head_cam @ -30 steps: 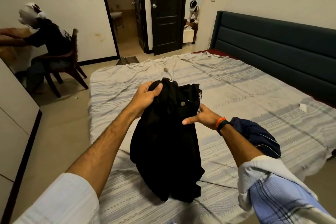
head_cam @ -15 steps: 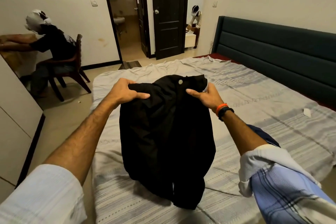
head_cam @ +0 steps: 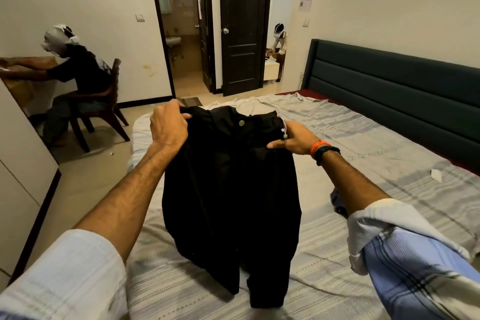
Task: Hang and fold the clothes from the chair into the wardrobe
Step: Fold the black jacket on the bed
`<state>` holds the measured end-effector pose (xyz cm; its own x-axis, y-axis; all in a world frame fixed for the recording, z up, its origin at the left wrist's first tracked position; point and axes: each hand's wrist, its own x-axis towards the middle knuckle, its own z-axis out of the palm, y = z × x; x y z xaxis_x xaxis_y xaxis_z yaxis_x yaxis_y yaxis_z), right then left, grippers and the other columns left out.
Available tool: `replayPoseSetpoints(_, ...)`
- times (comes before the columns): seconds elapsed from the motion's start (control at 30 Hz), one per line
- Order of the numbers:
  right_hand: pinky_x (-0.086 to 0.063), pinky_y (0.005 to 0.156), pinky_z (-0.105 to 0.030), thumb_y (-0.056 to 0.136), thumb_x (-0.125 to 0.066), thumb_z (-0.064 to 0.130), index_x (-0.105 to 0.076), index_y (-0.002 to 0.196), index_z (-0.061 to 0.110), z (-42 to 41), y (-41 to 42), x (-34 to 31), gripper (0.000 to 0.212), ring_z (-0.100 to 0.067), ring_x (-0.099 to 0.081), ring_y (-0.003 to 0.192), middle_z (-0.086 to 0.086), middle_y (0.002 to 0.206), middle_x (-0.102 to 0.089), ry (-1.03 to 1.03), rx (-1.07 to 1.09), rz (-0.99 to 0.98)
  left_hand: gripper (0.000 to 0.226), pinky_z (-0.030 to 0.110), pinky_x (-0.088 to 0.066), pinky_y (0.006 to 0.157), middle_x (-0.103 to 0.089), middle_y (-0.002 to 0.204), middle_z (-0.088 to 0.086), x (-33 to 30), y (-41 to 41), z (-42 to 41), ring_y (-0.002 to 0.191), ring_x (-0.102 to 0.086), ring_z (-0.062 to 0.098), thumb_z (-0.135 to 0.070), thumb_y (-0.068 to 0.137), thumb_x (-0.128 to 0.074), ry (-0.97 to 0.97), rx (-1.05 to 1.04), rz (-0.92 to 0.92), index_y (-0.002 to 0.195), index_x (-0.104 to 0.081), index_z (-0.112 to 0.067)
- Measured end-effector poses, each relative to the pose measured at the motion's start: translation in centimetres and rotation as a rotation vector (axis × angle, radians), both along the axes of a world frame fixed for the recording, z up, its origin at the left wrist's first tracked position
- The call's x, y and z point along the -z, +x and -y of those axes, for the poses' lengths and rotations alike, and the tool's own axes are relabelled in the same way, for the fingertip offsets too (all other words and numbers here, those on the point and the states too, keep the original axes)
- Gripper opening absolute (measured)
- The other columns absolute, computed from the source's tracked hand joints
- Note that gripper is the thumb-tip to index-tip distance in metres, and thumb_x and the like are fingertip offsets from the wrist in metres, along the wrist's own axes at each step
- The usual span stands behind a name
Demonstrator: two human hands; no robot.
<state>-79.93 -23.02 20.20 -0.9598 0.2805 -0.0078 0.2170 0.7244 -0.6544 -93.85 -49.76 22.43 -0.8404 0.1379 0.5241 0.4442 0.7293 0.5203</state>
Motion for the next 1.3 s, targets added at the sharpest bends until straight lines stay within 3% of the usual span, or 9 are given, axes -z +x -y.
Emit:
replayPoseSetpoints(0.2,-0.045,0.083,-0.03,0.074,-0.084,0.031,-0.07,0.107,0.012,-1.7,0.7,-1.5,0.04,-0.02,-0.062,0.096,-0.001,0.099,-0.068,0.098,-0.012,0.079,0.024,0.029,-0.044,0.076,-0.069,0.091,0.009,0.2,-2.3,1.1,0.084,-0.061,0.02,-0.02,0.097,-0.059,0.367,0.173,0.437,0.103,-0.074,-0.003)
replayPoseSetpoints(0.37,-0.043,0.108,-0.042,0.088,-0.068,0.006,-0.067,0.122,0.007,-2.2,0.0,-2.2,0.034,-0.028,-0.059,0.116,-0.013,0.12,-0.067,0.068,0.174,-0.135,0.036,0.033,-0.054,0.084,-0.074,0.096,0.005,-1.1,-1.7,1.9,0.087,-0.068,0.018,-0.042,0.081,-0.076,0.264,0.436,0.613,0.1,-0.075,-0.011)
replayPoseSetpoints(0.53,-0.039,0.107,-0.031,0.091,-0.061,0.0,-0.067,0.123,0.007,-1.7,0.5,-2.9,0.033,-0.019,-0.058,0.113,-0.011,0.122,-0.067,0.077,0.279,-0.312,0.056,0.039,-0.055,0.092,-0.071,0.101,0.005,-4.1,-2.1,3.1,0.1,-0.065,0.022,-0.021,0.058,-0.093,-0.118,0.488,0.474,0.108,-0.072,-0.009)
replayPoseSetpoints(0.63,-0.048,0.099,-0.03,0.087,-0.071,0.012,-0.071,0.114,0.004,-1.5,0.6,-4.5,0.027,-0.017,-0.061,0.098,-0.012,0.108,-0.07,0.122,0.305,-0.412,0.057,0.036,-0.053,0.093,-0.071,0.106,0.008,-4.9,-2.4,3.0,0.101,-0.064,0.024,-0.022,0.063,-0.092,-0.289,0.366,0.36,0.114,-0.07,-0.008)
replayPoseSetpoints(0.77,-0.048,0.089,-0.031,0.084,-0.078,0.022,-0.073,0.107,0.007,-1.9,0.2,-7.4,0.028,-0.019,-0.06,0.091,-0.009,0.097,-0.069,0.297,0.178,-0.322,0.033,0.037,-0.052,0.089,-0.069,0.102,0.01,-4.7,-2.7,2.5,0.094,-0.062,0.025,-0.023,0.081,-0.078,-0.296,0.263,0.211,0.11,-0.069,-0.011)
replayPoseSetpoints(0.87,-0.048,0.096,-0.033,0.082,-0.078,0.01,-0.073,0.109,0.01,-2.7,0.1,-8.5,0.028,-0.016,-0.058,0.094,-0.009,0.106,-0.07,0.397,0.117,-0.175,0.024,0.04,-0.049,0.086,-0.067,0.103,0.015,-4.4,-2.8,2.4,0.097,-0.06,0.032,-0.01,0.082,-0.071,-0.331,0.202,0.108,0.106,-0.067,-0.01)
replayPoseSetpoints(1.03,-0.04,0.079,-0.028,0.087,-0.065,0.0,-0.072,0.107,0.002,-2.5,1.5,-7.6,0.021,-0.027,-0.062,0.095,-0.01,0.092,-0.065,0.503,0.16,-0.04,0.027,0.044,-0.048,0.083,-0.063,0.105,0.021,-3.6,-2.3,1.6,0.099,-0.057,0.039,0.0,0.081,-0.064,-0.376,0.122,0.015,0.108,-0.062,-0.004)
replayPoseSetpoints(1.2,-0.044,0.083,-0.034,0.093,-0.061,0.01,-0.068,0.111,0.003,-3.1,3.5,-6.1,0.021,-0.036,-0.062,0.102,-0.018,0.109,-0.068,0.463,0.35,-0.217,0.023,0.045,-0.05,0.082,-0.065,0.103,0.022,-2.9,-1.6,0.8,0.096,-0.06,0.039,-0.007,0.087,-0.06,-0.394,0.043,-0.049,0.109,-0.065,-0.003)
replayPoseSetpoints(1.3,-0.045,0.086,-0.034,0.094,-0.063,0.017,-0.068,0.114,0.005,-3.5,4.8,-5.3,0.024,-0.033,-0.062,0.101,-0.017,0.111,-0.069,0.419,0.437,-0.304,0.029,0.044,-0.049,0.094,-0.068,0.109,0.019,-2.6,-1.6,0.3,0.104,-0.06,0.04,-0.006,0.089,-0.055,-0.144,0.076,0.043,0.115,-0.069,-0.009)
